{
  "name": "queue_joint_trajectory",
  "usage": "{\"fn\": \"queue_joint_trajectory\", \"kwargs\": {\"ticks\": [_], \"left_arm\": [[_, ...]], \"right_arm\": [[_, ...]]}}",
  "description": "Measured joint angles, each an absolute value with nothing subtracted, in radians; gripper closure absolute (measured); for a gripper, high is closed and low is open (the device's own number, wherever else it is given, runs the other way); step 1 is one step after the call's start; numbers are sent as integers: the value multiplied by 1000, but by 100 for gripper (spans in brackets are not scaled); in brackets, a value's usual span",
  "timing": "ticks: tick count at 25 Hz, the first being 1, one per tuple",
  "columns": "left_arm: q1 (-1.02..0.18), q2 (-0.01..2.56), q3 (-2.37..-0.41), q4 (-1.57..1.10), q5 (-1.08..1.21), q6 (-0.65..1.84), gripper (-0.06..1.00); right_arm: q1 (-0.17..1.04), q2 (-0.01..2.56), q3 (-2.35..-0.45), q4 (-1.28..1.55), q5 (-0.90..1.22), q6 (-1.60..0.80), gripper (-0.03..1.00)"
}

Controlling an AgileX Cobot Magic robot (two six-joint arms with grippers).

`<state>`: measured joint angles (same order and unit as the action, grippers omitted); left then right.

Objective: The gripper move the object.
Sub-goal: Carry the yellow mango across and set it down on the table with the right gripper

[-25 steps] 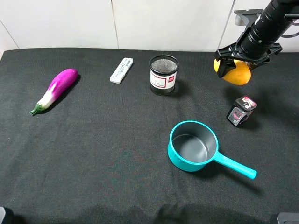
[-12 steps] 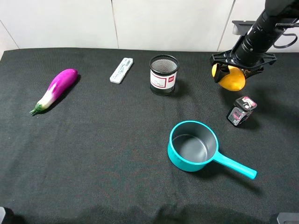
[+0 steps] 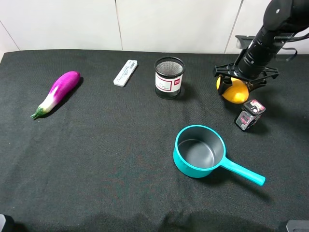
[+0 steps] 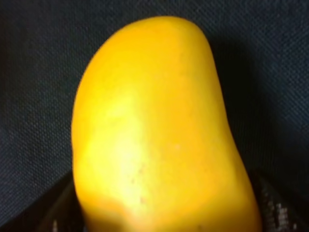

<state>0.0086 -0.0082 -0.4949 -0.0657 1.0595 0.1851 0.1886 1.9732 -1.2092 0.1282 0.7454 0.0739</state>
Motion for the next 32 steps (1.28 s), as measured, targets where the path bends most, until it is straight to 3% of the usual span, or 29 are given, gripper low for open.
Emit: {"fn": "queue_joint_trajectory", "kwargs": {"ticks": [21,28,32], "left_arm": [[9,-8,-495,-66,1060,185,-5],[9,-8,-495,-66,1060,185,-5],[9,-8,-495,-66,1060,185,-5]], "right_arm": [[189,2012,-1199,150,729,79,47],[189,2012,-1199,153,728,79,30],[189,2012,-1199,153,728,79,28]]}}
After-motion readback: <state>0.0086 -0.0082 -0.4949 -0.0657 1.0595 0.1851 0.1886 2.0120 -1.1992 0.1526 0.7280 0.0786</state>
